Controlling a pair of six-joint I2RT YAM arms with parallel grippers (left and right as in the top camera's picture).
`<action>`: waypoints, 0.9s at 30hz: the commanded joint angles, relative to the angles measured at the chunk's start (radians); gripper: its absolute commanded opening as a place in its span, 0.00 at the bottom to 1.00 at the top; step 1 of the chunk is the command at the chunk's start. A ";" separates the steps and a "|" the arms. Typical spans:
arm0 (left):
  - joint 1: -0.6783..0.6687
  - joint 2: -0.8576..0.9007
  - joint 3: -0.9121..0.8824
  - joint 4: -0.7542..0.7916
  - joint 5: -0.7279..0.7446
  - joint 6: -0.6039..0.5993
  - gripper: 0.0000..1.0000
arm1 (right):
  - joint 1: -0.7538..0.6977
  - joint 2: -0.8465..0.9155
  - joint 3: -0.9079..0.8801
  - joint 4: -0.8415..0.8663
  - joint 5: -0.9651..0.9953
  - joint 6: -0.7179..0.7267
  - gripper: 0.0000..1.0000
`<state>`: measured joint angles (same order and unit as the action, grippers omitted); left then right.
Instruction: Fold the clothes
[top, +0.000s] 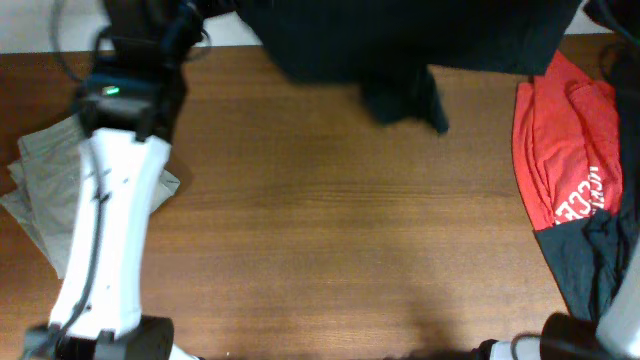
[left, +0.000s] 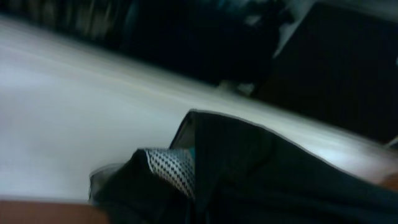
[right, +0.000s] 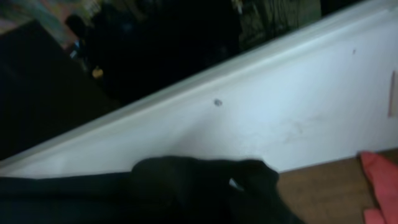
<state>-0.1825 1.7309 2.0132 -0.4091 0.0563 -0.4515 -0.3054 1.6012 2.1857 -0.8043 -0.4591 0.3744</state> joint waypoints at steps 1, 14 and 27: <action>0.116 -0.031 0.117 -0.298 -0.127 0.027 0.01 | -0.081 0.014 0.011 -0.180 0.258 -0.078 0.04; 0.041 0.287 -0.076 -1.274 -0.029 0.026 0.01 | -0.149 0.085 -0.491 -0.723 0.475 -0.184 0.04; -0.027 -0.698 -1.069 -0.941 0.093 -0.219 0.00 | -0.212 -0.239 -0.882 -0.631 0.425 -0.183 0.04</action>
<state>-0.2451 1.1950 1.0348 -1.3224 0.3073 -0.6273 -0.4721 1.4311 1.3224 -1.5192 -0.2356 0.1982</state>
